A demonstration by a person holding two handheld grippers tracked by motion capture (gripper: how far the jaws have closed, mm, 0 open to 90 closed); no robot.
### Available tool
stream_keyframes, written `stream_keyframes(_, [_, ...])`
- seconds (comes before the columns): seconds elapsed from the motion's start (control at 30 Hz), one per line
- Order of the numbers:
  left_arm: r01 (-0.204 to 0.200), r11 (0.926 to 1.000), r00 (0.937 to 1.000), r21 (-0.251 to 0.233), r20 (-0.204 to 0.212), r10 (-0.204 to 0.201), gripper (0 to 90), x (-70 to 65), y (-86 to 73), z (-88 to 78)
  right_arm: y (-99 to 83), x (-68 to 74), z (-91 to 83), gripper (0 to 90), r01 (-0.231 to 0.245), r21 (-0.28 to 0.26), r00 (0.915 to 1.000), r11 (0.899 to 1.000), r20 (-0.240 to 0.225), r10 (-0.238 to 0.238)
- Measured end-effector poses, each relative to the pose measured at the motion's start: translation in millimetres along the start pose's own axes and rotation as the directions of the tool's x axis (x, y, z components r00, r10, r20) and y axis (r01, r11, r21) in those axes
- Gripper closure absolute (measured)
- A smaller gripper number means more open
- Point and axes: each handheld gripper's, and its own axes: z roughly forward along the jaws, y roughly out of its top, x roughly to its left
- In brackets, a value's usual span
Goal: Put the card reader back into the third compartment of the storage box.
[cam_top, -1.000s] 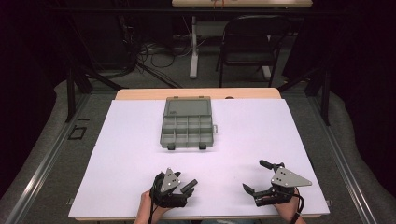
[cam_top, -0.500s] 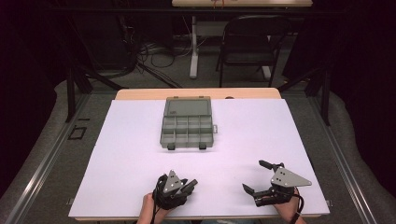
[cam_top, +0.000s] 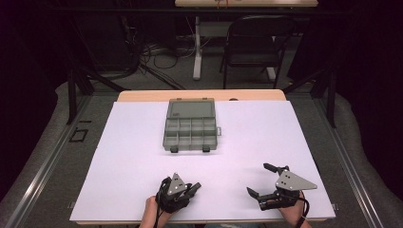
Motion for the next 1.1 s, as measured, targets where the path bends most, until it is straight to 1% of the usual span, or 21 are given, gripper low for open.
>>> stream_keyframes(0.07, [-0.001,1.0,1.0,0.002,0.0,0.001,69.6,0.0,0.1,0.0,0.0,-0.1,0.0,0.6,-0.001,0.0,1.0,1.0,0.0,0.001])
stream_keyframes(0.13, [-0.007,1.0,1.0,0.002,0.0,0.007,72.4,-0.1,0.2,-0.1,0.0,0.1,0.1,0.6,0.0,-0.001,1.0,1.0,-0.001,0.0])
stream_keyframes(0.4, [-0.012,0.9999,0.9999,-0.001,0.004,0.012,73.1,0.9,0.2,-0.8,-0.1,-0.2,-0.1,0.7,-0.001,0.002,1.0,1.0,-0.001,0.001])
stream_keyframes(0.57, [-0.013,0.9999,0.9999,-0.01,0.004,0.013,73.1,2.1,1.0,-3.5,-0.3,-0.3,-0.2,0.7,-0.002,0.002,1.0,1.0,0.0,0.002])
stream_keyframes(0.6, [-0.008,0.9999,0.9999,-0.013,0.006,0.008,73.1,2.1,1.2,-4.1,-0.3,-0.4,-0.2,0.7,-0.002,0.0,1.0,1.0,-0.001,0.002])
stream_keyframes(0.97, [-0.018,0.9991,0.9998,-0.038,0.002,0.018,73.1,3.7,3.6,-10.6,-0.6,-0.8,0.1,0.7,-0.002,0.001,1.0,1.0,0.0,0.002])
stream_keyframes(1.07, [-0.012,0.999,0.9999,-0.043,0.004,0.012,73.1,3.7,3.9,-11.4,-0.7,-0.8,0.2,0.7,-0.002,0.001,1.0,1.0,-0.001,0.002])
stream_keyframes(1.1, [-0.018,0.9989,0.9998,-0.044,0.001,0.018,73.1,4.2,4.2,-12.0,-0.8,-0.8,0.3,0.7,-0.004,0.001,1.0,1.0,-0.001,0.004])
